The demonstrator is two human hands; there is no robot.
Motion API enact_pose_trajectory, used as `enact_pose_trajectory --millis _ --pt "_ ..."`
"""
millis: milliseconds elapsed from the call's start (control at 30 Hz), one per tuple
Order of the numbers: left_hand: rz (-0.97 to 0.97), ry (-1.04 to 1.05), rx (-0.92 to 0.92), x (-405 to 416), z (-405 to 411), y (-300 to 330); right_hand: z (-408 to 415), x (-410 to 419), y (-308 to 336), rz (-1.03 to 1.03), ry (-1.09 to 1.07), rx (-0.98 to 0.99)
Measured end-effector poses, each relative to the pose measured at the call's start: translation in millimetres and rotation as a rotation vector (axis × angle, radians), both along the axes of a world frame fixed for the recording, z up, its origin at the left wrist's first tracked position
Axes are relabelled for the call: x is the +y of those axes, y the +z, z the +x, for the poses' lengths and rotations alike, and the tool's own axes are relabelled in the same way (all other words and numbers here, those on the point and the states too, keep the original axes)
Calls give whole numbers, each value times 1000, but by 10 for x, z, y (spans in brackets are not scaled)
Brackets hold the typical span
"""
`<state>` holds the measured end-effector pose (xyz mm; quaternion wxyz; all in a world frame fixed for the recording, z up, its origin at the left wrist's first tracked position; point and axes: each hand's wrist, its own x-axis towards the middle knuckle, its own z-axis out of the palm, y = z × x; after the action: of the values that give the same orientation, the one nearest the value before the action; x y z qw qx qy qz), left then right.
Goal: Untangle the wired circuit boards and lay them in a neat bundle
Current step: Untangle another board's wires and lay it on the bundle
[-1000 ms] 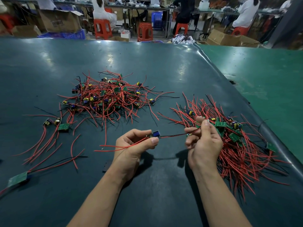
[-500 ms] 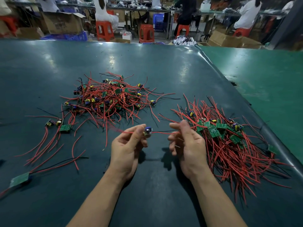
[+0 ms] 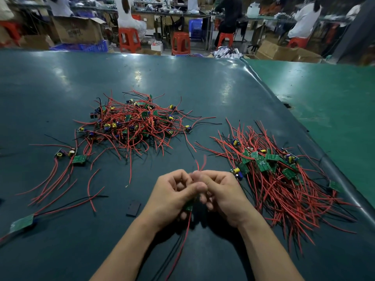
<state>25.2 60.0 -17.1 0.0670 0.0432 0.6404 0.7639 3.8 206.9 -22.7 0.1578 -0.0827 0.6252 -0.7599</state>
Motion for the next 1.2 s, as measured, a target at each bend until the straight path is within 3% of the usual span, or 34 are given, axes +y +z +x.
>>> enact_pose_trajectory --millis 200,367,500,767,1033,1133,1200 --pt "9 -46 9 -3 14 8 -42 -32 -10 -88 -248 -12" --pt "53 -11 -43 -51 -48 -4 -9 -46 -6 18 -199 42" --pt "64 -16 -41 -41 -65 2 -24 -55 -40 33 -284 110" --pt "128 -228 -92 -111 -39 81 -161 16 -44 -80 -638 113" --pt "205 -280 -113 -164 -67 8 -210 -38 -108 -44 -818 138" --pt "352 -239 -151 -223 -27 -2 -259 28 -132 -78 -876 68" --pt "377 -105 -129 -239 -20 61 -276 19 -146 9 -834 107"
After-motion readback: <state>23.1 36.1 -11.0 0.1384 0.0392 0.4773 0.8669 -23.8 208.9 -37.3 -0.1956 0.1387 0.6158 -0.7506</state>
